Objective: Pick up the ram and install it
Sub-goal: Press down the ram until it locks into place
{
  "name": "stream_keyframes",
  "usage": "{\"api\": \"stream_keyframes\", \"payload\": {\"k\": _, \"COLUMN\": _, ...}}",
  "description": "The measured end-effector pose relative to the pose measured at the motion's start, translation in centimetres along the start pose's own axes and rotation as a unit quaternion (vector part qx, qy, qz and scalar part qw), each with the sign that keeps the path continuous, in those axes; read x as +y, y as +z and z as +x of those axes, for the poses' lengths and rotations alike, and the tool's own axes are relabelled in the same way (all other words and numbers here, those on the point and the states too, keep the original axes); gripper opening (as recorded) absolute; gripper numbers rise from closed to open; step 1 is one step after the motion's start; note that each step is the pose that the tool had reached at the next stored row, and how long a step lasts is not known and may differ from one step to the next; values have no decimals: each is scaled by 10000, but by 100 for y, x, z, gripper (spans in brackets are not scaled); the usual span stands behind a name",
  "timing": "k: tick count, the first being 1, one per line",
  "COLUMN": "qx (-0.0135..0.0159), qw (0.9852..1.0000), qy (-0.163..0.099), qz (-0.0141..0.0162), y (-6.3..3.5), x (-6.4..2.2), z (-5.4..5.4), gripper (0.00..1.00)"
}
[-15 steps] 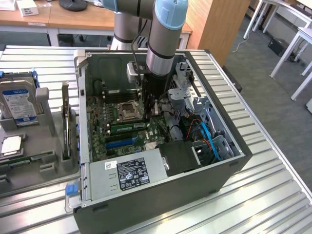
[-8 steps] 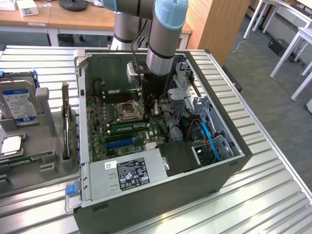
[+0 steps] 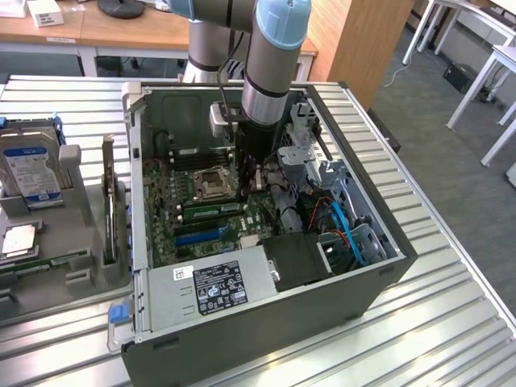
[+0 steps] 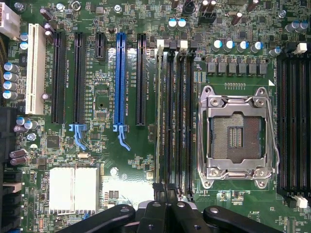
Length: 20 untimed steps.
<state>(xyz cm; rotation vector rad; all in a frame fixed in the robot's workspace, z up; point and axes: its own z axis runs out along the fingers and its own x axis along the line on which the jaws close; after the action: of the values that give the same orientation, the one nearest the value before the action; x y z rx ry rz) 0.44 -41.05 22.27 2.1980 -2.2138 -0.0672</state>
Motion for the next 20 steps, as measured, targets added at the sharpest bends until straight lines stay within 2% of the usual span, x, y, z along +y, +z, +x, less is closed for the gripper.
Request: {"api": "stream_keyframes", "payload": {"k": 20, "qx": 0, "qw": 10000, "qy": 0, "qz": 0, "y": 0, "x": 0, "z": 0, "gripper": 10}}
